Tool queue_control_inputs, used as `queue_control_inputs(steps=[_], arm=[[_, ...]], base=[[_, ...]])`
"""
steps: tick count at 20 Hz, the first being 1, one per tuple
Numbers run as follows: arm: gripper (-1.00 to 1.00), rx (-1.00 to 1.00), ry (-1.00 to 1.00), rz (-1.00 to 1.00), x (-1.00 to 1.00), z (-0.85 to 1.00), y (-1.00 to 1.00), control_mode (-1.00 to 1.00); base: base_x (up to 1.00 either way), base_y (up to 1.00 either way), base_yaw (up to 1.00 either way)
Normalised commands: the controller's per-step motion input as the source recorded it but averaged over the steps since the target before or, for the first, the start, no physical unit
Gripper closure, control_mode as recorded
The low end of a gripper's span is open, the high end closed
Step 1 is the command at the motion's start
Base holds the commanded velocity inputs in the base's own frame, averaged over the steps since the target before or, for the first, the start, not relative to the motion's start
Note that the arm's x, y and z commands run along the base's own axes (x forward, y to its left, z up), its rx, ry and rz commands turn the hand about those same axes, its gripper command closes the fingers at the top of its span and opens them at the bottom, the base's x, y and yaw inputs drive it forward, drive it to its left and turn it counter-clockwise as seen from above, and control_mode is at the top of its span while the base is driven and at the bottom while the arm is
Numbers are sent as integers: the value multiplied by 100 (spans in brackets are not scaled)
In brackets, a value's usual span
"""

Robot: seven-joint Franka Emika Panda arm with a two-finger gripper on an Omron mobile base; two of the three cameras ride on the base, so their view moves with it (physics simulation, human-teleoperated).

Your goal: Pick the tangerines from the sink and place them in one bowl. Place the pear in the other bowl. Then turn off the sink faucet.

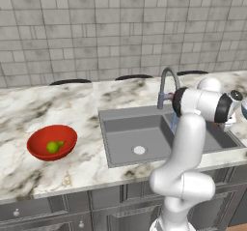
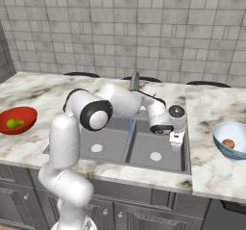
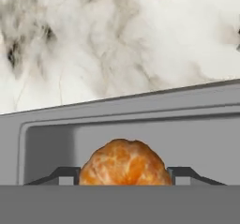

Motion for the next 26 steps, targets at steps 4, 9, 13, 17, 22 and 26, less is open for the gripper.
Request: queue_control_inputs(steps=[4,9,13,17,22,26], arm=[[100,-19,0,-32,0,66,-18,-100],[100,-15,-1,-28,-6,65,-34,-100],[100,-10,0,-23,-15,66,-51,-100],[100,-6,-3,-18,-14,77,-47,-100],[100,-1,-2,-13,-6,72,-33,-100],[100,0,0,-10,0,19,-42,-100]], base=[[0,0,0],[0,0,0],[0,0,0],[0,0,0],[0,0,0],[0,0,0]])
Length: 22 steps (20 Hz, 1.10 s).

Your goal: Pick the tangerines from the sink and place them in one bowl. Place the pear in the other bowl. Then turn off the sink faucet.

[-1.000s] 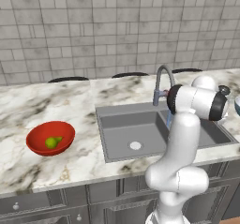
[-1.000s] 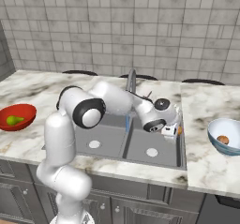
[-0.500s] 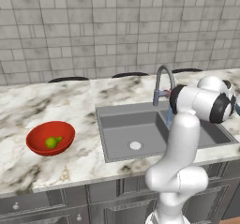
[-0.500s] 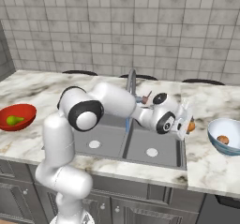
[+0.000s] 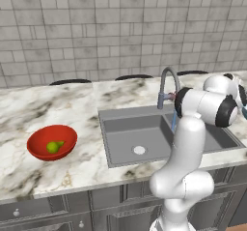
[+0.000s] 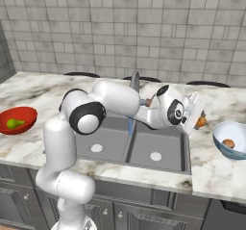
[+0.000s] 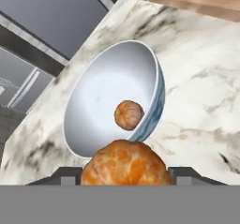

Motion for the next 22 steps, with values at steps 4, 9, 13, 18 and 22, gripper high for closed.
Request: queue_control_inputs(steps=[4,9,13,18,22], arm=[[100,2,0,-10,0,12,-77,-100],[100,7,0,-8,0,21,-76,-100],[100,9,0,-2,0,26,-56,-100],[100,5,0,0,0,5,-39,-100],[-100,2,0,0,3,-2,-23,-100]], base=[[0,0,0],[0,0,0],[0,0,0],[0,0,0],[0,0,0]])
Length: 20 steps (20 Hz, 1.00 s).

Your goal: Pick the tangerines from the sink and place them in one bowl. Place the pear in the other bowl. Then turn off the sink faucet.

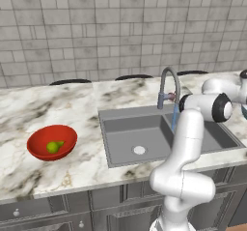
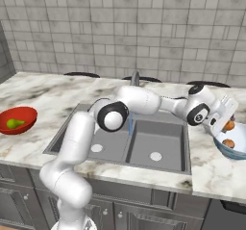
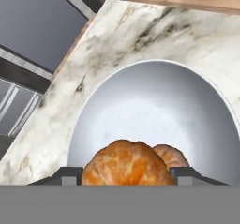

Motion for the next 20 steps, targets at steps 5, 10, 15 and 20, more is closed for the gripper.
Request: queue_control_inputs(steps=[5,10,15,20], arm=[[-100,0,0,0,2,-12,-5,-100],[-100,0,0,0,0,-29,-4,-100],[-100,0,-7,2,-15,8,4,-100],[-100,0,-17,19,-47,54,33,-100]], base=[[0,0,0],[0,0,0],[0,0,0],[0,0,0]])
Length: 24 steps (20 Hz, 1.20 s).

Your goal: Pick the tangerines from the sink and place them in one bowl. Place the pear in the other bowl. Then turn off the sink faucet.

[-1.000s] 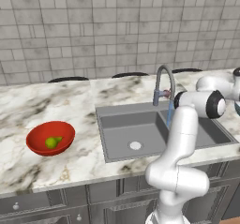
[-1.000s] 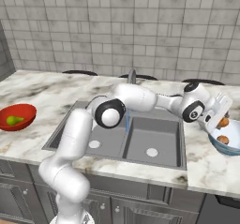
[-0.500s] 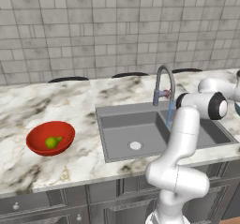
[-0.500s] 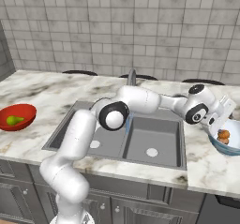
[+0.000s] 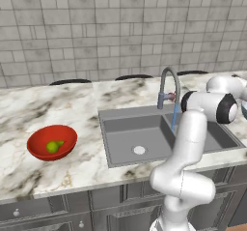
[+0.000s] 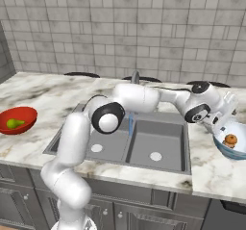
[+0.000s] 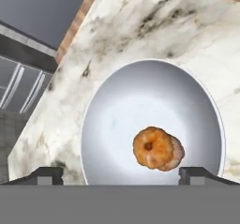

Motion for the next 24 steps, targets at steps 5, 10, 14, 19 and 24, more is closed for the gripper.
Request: queue_control_inputs(steps=[5,10,14,19,24], arm=[[-100,0,-7,36,-47,22,62,-100],[-100,1,-7,44,-54,0,75,-100],[-100,3,-9,45,-27,18,48,-100],[-100,9,-9,42,0,37,17,-100],[-100,16,0,37,12,32,7,-100]], base=[[0,0,0],[0,0,0],[0,0,0],[0,0,0],[0,0,0]])
